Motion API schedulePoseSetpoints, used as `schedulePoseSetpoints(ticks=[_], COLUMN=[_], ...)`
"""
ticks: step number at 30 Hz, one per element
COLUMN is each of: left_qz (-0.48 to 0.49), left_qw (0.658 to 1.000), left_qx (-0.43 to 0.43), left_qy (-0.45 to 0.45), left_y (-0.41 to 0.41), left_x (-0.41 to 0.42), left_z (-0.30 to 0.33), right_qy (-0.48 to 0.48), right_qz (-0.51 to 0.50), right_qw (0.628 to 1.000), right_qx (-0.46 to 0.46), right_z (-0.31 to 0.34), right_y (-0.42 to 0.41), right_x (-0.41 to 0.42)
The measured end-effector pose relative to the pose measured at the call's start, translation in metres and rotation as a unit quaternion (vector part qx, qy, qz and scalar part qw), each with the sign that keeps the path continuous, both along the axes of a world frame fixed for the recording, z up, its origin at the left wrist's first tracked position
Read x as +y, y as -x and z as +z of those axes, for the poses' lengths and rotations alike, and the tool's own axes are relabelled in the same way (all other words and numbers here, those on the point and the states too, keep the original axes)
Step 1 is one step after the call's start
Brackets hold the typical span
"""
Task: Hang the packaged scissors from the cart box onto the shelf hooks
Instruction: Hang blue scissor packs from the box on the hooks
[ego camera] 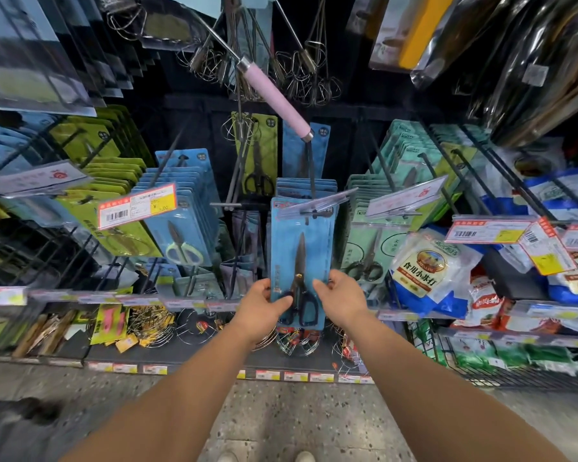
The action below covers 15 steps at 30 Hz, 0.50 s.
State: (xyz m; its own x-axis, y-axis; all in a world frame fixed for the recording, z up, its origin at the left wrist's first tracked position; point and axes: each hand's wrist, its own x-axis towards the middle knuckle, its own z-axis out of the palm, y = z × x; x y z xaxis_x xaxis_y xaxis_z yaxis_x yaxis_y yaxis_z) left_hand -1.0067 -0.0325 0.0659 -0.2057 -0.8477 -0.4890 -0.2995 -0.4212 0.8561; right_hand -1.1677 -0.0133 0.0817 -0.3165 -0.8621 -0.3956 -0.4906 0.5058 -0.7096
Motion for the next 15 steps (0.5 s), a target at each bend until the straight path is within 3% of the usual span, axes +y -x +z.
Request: schedulePoseSetpoints(ticks=[4, 6, 8, 10, 12, 15], left_qz=[-0.043, -0.07, -0.127, -0.191, -0.22, -0.231], left_qw=[0.996, 0.986, 0.952, 0.897, 0.866, 0.848], left_qx=[-0.073, -0.15, -0.273, -0.387, -0.432, -0.459], left_qy=[0.02, 0.027, 0.053, 0.093, 0.121, 0.131], left_y=[0.005, 0.006, 0.003, -0.002, -0.006, -0.013], left_x=[-0.01, -0.011, -0.01, -0.006, -0.001, 0.007], left_z=[-0.001, 0.0, 0.004, 0.009, 0.012, 0.017], right_qy=[-0.058, -0.098, -0.128, -0.136, -0.138, -0.12], right_qz=[0.013, 0.034, 0.065, 0.103, 0.16, 0.236], right_qw=[0.996, 0.99, 0.983, 0.977, 0.964, 0.939], right_qx=[0.062, 0.092, 0.113, 0.128, 0.162, 0.219], right_z=[0.0, 0.003, 0.003, -0.002, -0.005, -0.003], right_y=[0.0, 0.002, 0.002, 0.0, -0.006, -0.02], right_x=[-0.012, -0.012, -0.008, -0.004, -0.001, 0.001])
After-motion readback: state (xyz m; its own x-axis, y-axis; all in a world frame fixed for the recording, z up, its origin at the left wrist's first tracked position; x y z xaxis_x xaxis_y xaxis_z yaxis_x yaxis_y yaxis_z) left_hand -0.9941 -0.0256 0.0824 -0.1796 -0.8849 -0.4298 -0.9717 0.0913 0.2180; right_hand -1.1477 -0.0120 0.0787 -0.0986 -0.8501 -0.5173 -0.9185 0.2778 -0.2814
